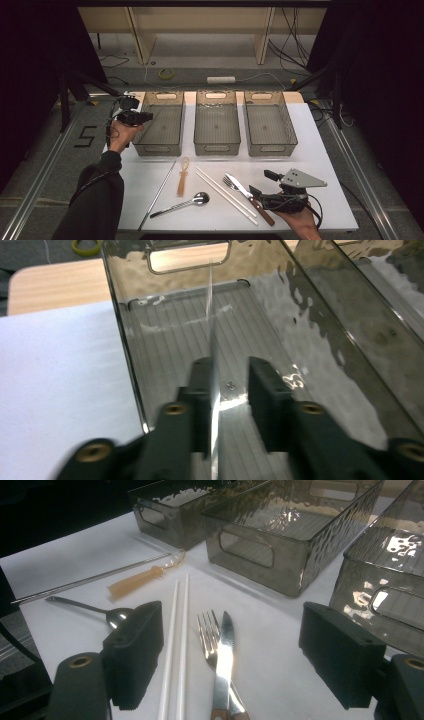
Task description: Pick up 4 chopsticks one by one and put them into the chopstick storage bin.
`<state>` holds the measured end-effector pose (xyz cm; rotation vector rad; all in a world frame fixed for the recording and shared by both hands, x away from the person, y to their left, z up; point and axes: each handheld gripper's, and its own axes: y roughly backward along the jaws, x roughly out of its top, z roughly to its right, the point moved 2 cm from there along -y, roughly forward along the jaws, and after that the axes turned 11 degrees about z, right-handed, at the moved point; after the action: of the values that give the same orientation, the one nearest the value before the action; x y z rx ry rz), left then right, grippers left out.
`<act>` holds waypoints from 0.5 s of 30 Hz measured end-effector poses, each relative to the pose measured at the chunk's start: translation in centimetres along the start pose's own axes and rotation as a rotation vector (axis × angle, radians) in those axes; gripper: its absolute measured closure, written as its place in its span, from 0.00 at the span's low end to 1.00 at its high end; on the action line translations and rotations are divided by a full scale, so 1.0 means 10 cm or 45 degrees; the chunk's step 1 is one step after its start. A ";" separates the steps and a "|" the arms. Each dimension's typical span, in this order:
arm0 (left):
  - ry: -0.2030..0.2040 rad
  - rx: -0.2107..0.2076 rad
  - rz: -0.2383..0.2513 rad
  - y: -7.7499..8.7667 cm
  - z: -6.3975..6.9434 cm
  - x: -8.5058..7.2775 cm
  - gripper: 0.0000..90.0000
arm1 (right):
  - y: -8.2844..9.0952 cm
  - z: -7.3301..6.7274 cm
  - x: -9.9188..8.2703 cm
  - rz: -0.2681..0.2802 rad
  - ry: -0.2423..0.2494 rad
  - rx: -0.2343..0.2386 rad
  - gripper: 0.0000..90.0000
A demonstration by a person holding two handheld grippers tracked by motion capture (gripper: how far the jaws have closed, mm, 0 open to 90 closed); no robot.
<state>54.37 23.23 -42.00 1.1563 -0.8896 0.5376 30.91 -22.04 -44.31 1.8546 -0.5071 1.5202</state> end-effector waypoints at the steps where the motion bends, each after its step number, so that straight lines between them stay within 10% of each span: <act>1: -0.001 -0.001 -0.010 0.01 0.01 0.00 0.71 | 0.00 0.00 0.00 0.001 0.000 0.001 0.30; 15: -0.051 -0.060 -0.197 0.44 0.38 -0.23 0.38 | 0.00 0.00 -0.01 -0.013 -0.004 0.006 0.30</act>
<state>48.52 21.31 -40.93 1.1855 -0.8345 0.3668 30.91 -22.04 -44.37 1.8609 -0.4953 1.5134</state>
